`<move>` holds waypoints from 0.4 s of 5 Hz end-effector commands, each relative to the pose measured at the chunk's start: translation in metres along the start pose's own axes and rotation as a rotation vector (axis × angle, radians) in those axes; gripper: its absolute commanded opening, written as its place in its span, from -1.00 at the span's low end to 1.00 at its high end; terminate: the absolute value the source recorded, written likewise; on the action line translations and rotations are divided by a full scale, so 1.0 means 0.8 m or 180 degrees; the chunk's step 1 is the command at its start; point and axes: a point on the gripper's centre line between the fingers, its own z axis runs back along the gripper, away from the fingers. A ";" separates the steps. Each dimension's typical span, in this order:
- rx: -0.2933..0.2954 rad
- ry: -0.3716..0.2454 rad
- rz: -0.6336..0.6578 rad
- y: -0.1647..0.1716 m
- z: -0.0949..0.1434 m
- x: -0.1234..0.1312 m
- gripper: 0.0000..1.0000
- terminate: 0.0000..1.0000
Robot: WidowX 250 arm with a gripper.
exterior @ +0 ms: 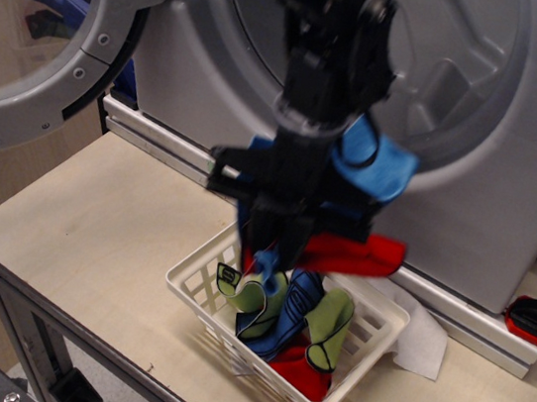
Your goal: Take clothes out of laundry machine
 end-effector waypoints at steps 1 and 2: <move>0.0015 -0.0125 0.0251 0.003 -0.026 0.009 1.00 -1.00; 0.0011 -0.0069 0.0229 -0.004 -0.025 0.016 1.00 -1.00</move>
